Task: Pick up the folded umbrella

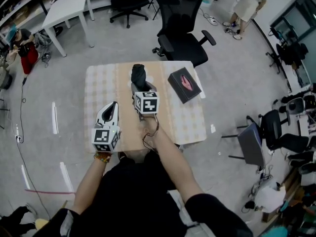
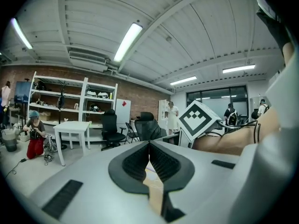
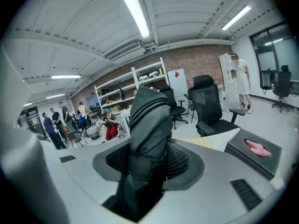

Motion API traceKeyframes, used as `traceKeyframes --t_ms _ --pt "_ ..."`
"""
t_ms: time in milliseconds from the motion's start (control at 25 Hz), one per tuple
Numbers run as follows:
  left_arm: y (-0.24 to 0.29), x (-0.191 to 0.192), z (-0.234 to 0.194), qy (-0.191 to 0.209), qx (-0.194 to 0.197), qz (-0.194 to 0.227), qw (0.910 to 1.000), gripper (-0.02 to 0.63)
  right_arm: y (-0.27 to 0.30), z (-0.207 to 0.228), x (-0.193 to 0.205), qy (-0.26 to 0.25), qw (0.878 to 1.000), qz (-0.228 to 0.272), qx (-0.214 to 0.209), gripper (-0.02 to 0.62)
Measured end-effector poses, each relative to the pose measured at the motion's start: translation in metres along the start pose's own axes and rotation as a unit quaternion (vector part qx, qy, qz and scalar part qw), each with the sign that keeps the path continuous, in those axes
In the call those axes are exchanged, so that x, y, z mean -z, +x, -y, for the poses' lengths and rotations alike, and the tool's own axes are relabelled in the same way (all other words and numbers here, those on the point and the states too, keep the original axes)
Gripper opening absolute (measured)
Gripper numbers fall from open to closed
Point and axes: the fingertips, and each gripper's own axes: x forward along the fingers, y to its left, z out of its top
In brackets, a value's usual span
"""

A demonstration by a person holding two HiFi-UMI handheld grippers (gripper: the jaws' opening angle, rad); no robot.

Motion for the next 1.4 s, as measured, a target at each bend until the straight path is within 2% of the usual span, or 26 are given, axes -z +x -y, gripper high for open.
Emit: traceKeyframes --t_ms 400,560,920,1400 --pt "0.019 -0.043 0.001 0.014 0.013 0.038 0.9991 0.014 -0.052 -0.03 -0.112 -0.029 0.992 0.12 -0.04 0.196" --pt "0.028 -0.059 0.003 0.022 0.021 0.06 0.9977 0.014 -0.077 -0.03 -0.143 -0.044 0.985 0.156 -0.051 0.196" --pt "0.038 -0.08 0.019 0.037 0.043 0.082 0.995 0.014 -0.135 -0.029 -0.18 -0.057 0.972 0.22 -0.06 0.196" --pt "0.038 -0.092 0.041 0.046 0.063 0.089 0.993 0.014 -0.176 -0.026 -0.184 -0.061 0.961 0.262 -0.06 0.196"
